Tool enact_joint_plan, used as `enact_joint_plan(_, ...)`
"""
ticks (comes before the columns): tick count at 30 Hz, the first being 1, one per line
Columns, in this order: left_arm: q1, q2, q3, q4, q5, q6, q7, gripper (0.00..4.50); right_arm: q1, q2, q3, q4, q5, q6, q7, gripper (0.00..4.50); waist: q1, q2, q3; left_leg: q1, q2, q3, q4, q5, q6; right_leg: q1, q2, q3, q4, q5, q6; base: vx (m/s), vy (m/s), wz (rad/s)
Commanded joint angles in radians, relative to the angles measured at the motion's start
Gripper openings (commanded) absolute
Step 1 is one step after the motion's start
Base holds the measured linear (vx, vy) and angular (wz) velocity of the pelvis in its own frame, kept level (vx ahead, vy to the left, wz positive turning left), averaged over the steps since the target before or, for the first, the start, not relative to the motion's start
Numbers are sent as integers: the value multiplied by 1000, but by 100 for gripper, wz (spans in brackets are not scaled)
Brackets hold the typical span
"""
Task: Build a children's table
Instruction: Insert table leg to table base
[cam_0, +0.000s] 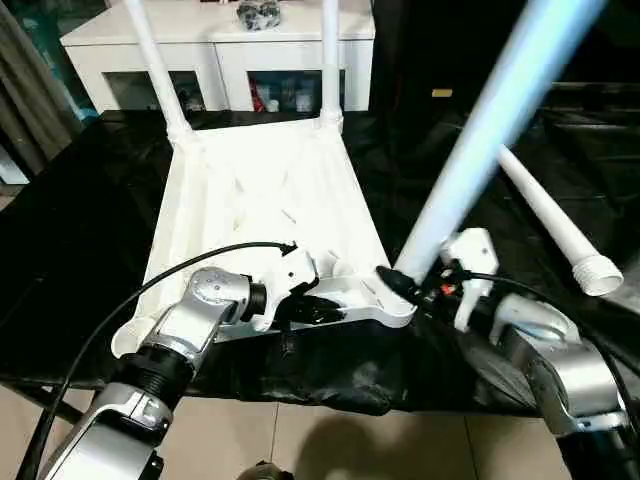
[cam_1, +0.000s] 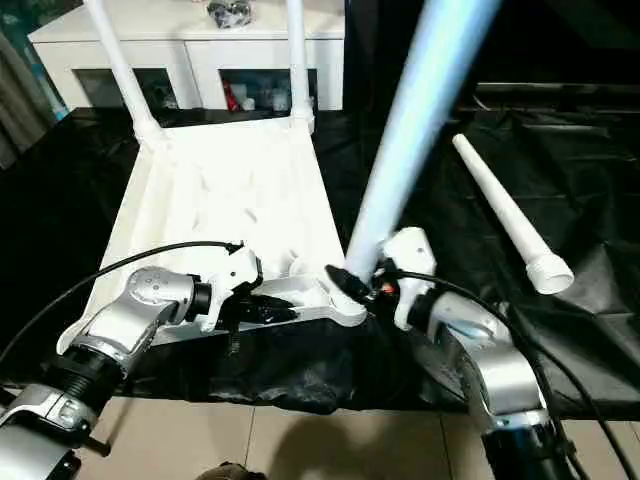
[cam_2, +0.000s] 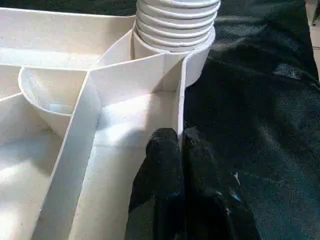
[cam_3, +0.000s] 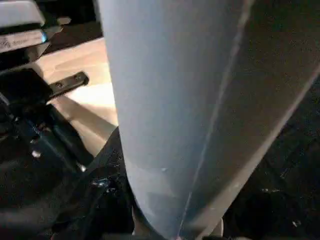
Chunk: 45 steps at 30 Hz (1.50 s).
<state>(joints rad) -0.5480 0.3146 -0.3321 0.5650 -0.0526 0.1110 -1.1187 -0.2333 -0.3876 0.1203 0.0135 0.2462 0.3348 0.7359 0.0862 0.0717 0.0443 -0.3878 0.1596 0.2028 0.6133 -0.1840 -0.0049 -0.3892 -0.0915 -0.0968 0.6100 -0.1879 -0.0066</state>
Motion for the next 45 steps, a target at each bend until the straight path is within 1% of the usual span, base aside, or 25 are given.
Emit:
enact_joint_plan(1,-8,8,41,-35,-15,-8,22,0,26,-11,89,60,-23,70,58,188,-1,-17,-46,27,82,-56,-97,-384,-26,23,-92,66,-106,-468,-125,0,0,0)
enact_joint_plan(2,-5,11,41,-38,-15,-8,19,0,21,-17,100,67,-27,70,73,188,-1,-17,-46,28,82,-55,-98,-389,-27,23,-94,66,-108,-475,-124,0,0,0)
enact_joint_plan(3,-4,16,41,-45,-17,-6,13,0,13,-25,113,79,-31,70,95,188,-1,-24,-46,28,82,-55,-98,-385,-25,23,-94,67,-109,-472,-125,0,0,0)
enact_joint_plan(7,-2,33,38,-69,-22,1,-13,0,-13,-33,135,120,-39,49,146,188,3,-22,-51,26,84,-54,-99,-346,-19,27,-94,69,-99,-399,-148,0,0,0)
enact_joint_plan(8,-2,43,35,-83,-27,4,-35,0,-34,-27,140,150,-37,36,173,188,2,-20,-46,23,83,-53,-101,-344,-14,26,-91,69,-98,-370,-158,0,0,0)
enact_joint_plan(9,-2,55,25,-99,-29,4,-64,0,-59,-21,144,180,-21,30,215,188,0,-24,-41,20,83,-52,-103,-337,-7,27,-91,69,-96,-350,-168,0,0,0)
enact_joint_plan(11,-2,61,20,-106,-30,6,-80,0,-69,-21,146,190,-16,26,235,188,-1,-21,-40,22,84,-52,-103,-335,-5,28,-91,68,-93,-330,-184,0,0,0)
enact_joint_plan(14,-3,82,4,-129,-35,11,-133,0,-96,-36,171,222,-16,-7,316,188,-2,-22,-38,25,85,-49,-104,-325,-3,27,-88,68,-90,-289,-201,0,0,0)
enact_joint_plan(15,-4,88,0,-131,-32,10,-141,0,-100,-40,177,227,-18,-17,333,188,-2,-23,-30,24,85,-50,-106,-336,0,26,-87,69,-91,-289,-205,0,0,0)
enact_joint_plan(17,-11,103,-3,-135,-28,10,-160,0,-107,-53,194,234,-20,-47,388,188,0,-26,-27,25,86,-49,-107,-335,2,26,-88,70,-90,-285,-212,0,0,0)
enact_joint_plan(20,-15,109,0,-136,-28,13,-165,0,-107,-57,200,240,-29,-68,415,188,4,-25,-28,26,89,-49,-109,-327,2,28,-89,70,-88,-271,-219,0,0,0)
enact_joint_plan(21,-17,112,3,-135,-26,14,-164,0,-107,-57,202,244,-37,-81,422,188,4,-29,-28,26,89,-49,-110,-322,4,30,-89,70,-87,-261,-224,0,0,0)
enact_joint_plan(24,-16,118,14,-137,-18,20,-152,0,-108,-46,209,253,-54,-110,421,188,5,-29,-28,26,90,-49,-112,-316,4,30,-90,70,-87,-256,-229,0,0,0)
enact_joint_plan(28,-11,121,21,-142,-17,26,-150,0,-110,-36,211,262,-61,-126,420,188,4,-35,-24,27,90,-49,-113,-334,1,29,-94,72,-93,-312,-222,0,0,0)
enact_joint_plan(33,-6,107,41,-148,-16,34,-105,0,-129,10,161,309,-70,-154,336,188,0,-34,-22,30,92,-54,-118,-385,-28,24,-97,73,-100,-386,-207,0,0,0)
enact_joint_plan(36,-17,84,59,-141,6,64,-13,0,-166,51,113,378,-85,-150,208,188,-8,-33,-21,29,90,-59,-121,-417,-54,24,-98,71,-102,-429,-196,0,0,0)
enact_joint_plan(37,-29,57,80,-147,23,100,80,0,-200,88,69,436,-96,-149,86,188,-8,-27,-23,31,89,-61,-120,-423,-57,26,-99,70,-103,-442,-190,0,0,0)
enact_joint_plan(38,-36,22,101,-171,41,153,181,0,-229,123,31,485,-105,-146,-29,188,-17,-29,-21,31,91,-62,-122,-440,-73,22,-98,71,-104,-454,-190,0,0,0)
enact_joint_plan(39,-36,22,101,-171,41,153,181,0,-229,123,31,485,-105,-146,-29,188,-23,-27,-23,33,89,-65,-122,-450,-86,22,-98,68,-105,-456,-189,0,0,0)
enact_joint_plan(40,-36,-9,118,-201,51,200,252,0,-245,145,13,513,-110,-134,-93,188,-24,-18,-28,36,89,-65,-120,-441,-92,25,-99,69,-100,-430,-193,0,0,0)
enact_joint_plan(41,-34,-33,128,-229,55,237,300,0,-256,162,3,536,-115,-129,-134,188,-27,-18,-28,31,88,-63,-120,-430,-87,27,-96,69,-101,-399,-199,0,0,0)
enact_joint_plan(42,-27,-78,141,-273,63,286,371,0,-276,188,-13,573,-119,-122,-198,188,-28,-14,-33,25,88,-62,-119,-389,-79,35,-95,69,-93,-327,-213,0,0,0)
enact_joint_plan(43,-21,-109,141,-299,70,309,412,0,-293,207,-21,604,-122,-119,-239,188,-31,-19,-34,24,88,-59,-119,-367,-75,35,-92,68,-92,-291,-220,0,0,0)
enact_joint_plan(44,-10,-153,133,-336,83,333,462,0,-316,231,-31,645,-127,-116,-295,188,-33,-24,-41,24,84,-53,-110,-312,-54,38,-94,70,-88,-220,-244,0,0,0)
enact_joint_plan(45,-7,-161,129,-343,87,335,468,0,-320,235,-32,652,-129,-116,-304,188,-32,-23,-47,14,81,-51,-102,-237,-23,46,-94,68,-82,-143,-260,0,0,0)
